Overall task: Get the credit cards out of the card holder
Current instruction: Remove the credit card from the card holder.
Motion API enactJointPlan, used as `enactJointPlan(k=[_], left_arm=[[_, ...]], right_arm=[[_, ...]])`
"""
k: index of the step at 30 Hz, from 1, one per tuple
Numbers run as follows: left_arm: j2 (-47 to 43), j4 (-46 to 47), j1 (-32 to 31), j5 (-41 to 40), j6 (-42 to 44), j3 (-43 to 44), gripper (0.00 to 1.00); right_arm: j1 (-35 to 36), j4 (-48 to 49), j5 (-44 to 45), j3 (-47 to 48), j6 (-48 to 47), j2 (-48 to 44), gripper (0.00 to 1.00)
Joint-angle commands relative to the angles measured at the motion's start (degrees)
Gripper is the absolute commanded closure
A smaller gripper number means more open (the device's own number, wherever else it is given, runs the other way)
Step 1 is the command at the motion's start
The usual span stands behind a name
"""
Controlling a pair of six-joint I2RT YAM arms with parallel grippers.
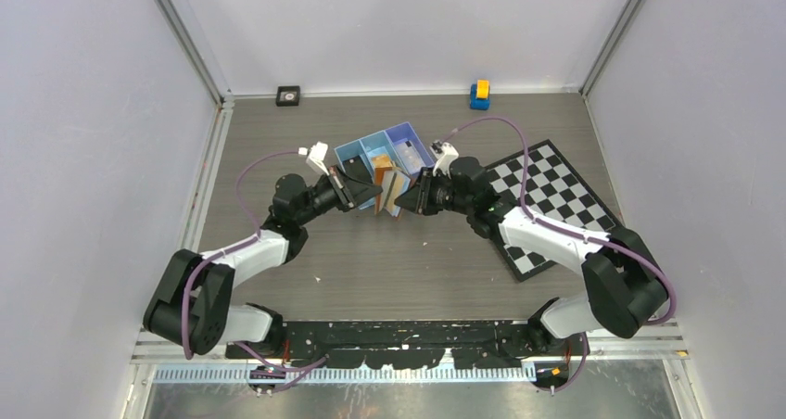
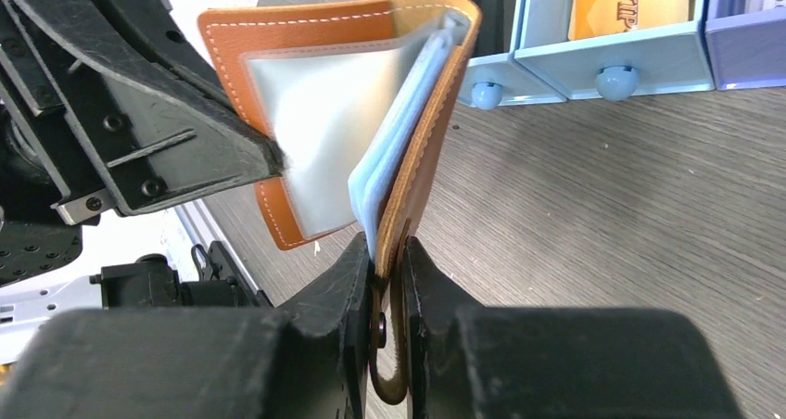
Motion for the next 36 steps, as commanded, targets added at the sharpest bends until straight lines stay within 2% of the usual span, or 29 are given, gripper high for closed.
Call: enactJointPlan(k=[1,4,5,8,11,15,18,20,23,25,27,36], left_arm=[[-2.6,1.9,-0.4,1.4,0.3,0.9,1.0],[-2.3,2.8,-0.1,2.1,-0.4,0.9,1.0],[-2.2,3.3,0.0,2.4,-0.8,0.8,1.0],[-1.4,5.2,0.1,3.5,-2.3,0.8,1.0],[-0.9,6.4,0.3,4.0,-3.1,0.7,1.0],[-1.0,5.4,0.9,3.5,-2.9,0.6,1.0],[-1.6,1.3,1.9,1.9,-1.5,0.6,1.0],[-2.7,-3.2,2.2,0.4,0.6,1.0,0.86],[-4.5,-10.9,2.2,-1.9,3.9,2.3,0.54],[-4.5,-11.9,2.1,-2.1,4.2,2.5,0.36],[-4.1,-11.8,1.9,-2.2,4.2,2.7,0.23],[-2.1,-14.2,-1.7,-1.2,8.0,5.5,0.03]], right_arm=[[-1.1,0.8,3.3,0.7,-0.6,-2.4,0.85],[-2.0,1.4,3.1,0.0,-0.1,-2.9,0.63],[-2.2,1.9,2.7,-0.2,0.2,-3.0,0.58],[-2.7,2.8,1.6,-0.5,0.6,-3.2,0.53],[-3.0,3.7,0.6,-0.9,1.1,-3.2,0.56],[-3.4,4.9,-0.3,-1.4,1.9,-3.5,0.75],[-3.8,4.7,-0.5,-1.5,2.3,-4.0,0.85],[-4.0,4.2,-0.9,-1.3,2.4,-4.2,0.9],[-4.0,2.7,-1.7,-0.3,2.1,-4.0,0.95],[-4.1,2.1,-2.4,0.3,2.0,-3.7,0.97],[-4.0,1.7,-3.2,0.8,1.9,-3.2,0.98],[-4.1,0.1,-5.5,2.4,1.6,-1.6,0.99]])
